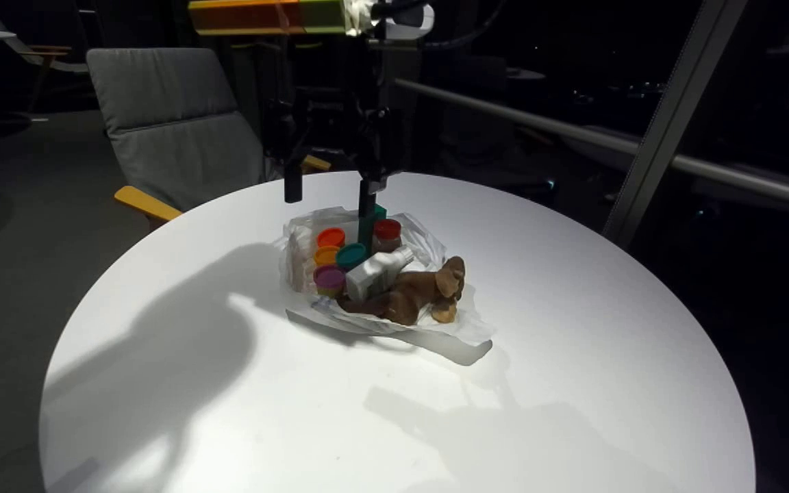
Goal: Put the things on the table into the plastic bag
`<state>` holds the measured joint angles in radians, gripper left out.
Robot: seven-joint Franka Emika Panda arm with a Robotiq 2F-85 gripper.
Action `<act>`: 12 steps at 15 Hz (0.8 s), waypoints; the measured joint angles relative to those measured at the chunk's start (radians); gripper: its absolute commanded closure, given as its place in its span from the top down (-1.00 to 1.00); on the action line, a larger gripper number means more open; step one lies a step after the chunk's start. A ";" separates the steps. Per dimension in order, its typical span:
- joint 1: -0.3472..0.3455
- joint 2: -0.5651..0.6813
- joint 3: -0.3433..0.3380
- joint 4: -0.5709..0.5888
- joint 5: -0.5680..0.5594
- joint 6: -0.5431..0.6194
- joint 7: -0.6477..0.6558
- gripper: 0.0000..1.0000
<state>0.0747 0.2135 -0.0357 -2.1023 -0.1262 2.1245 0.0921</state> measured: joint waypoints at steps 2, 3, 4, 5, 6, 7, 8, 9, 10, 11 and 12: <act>-0.018 -0.097 0.000 -0.113 0.009 0.003 -0.038 1.00; -0.028 -0.146 0.000 -0.167 0.016 0.006 -0.047 1.00; -0.039 -0.198 -0.001 -0.220 0.020 0.017 -0.053 1.00; -0.048 -0.251 -0.002 -0.273 0.025 0.030 -0.060 1.00; -0.055 -0.306 -0.003 -0.322 0.032 0.042 -0.068 1.00; -0.060 -0.359 -0.004 -0.367 0.045 0.049 -0.075 1.00; -0.063 -0.411 -0.004 -0.408 0.066 0.052 -0.082 1.00; -0.063 -0.465 -0.006 -0.447 0.091 0.048 -0.092 1.00; -0.063 -0.512 -0.007 -0.480 0.107 0.045 -0.100 1.00; -0.063 -0.549 -0.008 -0.506 0.114 0.044 -0.103 1.00; -0.063 -0.573 -0.008 -0.523 0.115 0.044 -0.104 1.00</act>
<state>0.0114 -0.3594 -0.0441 -2.6254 -0.0116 2.1686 -0.0117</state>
